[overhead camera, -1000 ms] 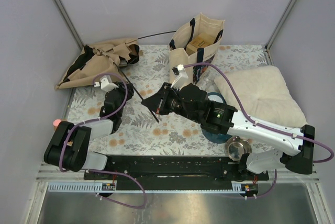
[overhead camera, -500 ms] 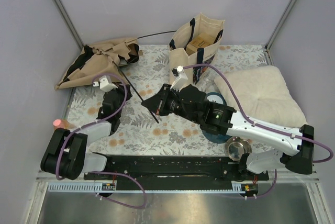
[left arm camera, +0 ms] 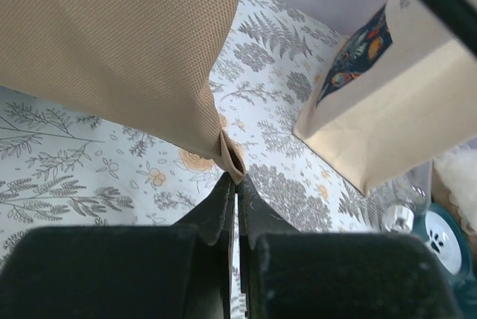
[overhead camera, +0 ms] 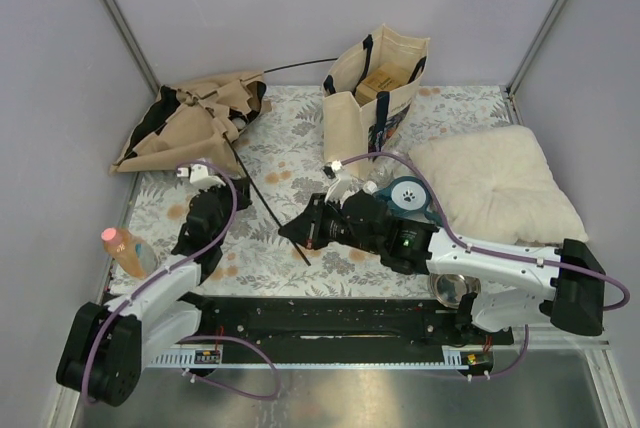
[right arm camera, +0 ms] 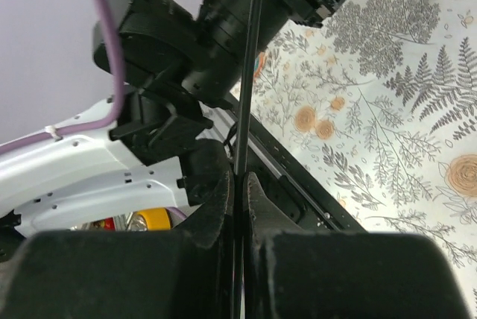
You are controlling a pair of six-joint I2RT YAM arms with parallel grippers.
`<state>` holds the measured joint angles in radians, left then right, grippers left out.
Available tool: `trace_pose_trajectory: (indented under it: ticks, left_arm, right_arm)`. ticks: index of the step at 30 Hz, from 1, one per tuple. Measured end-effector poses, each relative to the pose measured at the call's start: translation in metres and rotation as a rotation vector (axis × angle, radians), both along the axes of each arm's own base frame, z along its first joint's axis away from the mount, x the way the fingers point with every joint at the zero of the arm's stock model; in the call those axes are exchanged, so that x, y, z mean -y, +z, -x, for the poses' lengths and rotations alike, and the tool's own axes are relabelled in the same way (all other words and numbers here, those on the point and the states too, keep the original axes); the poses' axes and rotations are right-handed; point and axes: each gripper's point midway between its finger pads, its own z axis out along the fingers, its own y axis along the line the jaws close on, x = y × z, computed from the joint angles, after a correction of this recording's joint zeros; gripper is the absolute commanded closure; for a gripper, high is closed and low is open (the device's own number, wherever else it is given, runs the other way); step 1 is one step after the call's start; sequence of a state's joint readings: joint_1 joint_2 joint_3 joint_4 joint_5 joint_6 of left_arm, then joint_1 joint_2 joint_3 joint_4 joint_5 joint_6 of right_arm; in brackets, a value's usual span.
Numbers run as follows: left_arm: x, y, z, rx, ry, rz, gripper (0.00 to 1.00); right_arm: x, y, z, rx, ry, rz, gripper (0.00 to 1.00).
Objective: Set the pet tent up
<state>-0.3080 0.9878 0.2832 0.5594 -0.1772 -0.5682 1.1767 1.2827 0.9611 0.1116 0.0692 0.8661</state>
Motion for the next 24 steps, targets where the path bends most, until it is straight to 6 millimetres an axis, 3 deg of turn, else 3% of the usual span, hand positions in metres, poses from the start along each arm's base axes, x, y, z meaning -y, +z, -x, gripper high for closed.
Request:
trace_pose_trajectory:
  ticks: [4, 12, 20, 24]
  left_arm:
    - [0.008, 0.003, 0.015, 0.005, -0.037, 0.002, 1.00]
    - [0.013, -0.005, 0.042, -0.032, -0.076, -0.009, 1.00]
    - [0.007, -0.027, 0.056, -0.127, -0.060, -0.020, 1.00]
    - [0.005, -0.026, 0.059, -0.151, -0.050, -0.016, 1.00]
  right_arm:
    - [0.004, -0.011, 0.007, 0.005, 0.033, 0.008, 1.00]
    - [-0.002, -0.011, 0.030, 0.005, 0.165, -0.040, 1.00]
    - [-0.025, -0.004, 0.051, -0.015, 0.323, -0.162, 1.00]
    - [-0.034, -0.006, 0.052, -0.053, 0.337, -0.225, 1.00]
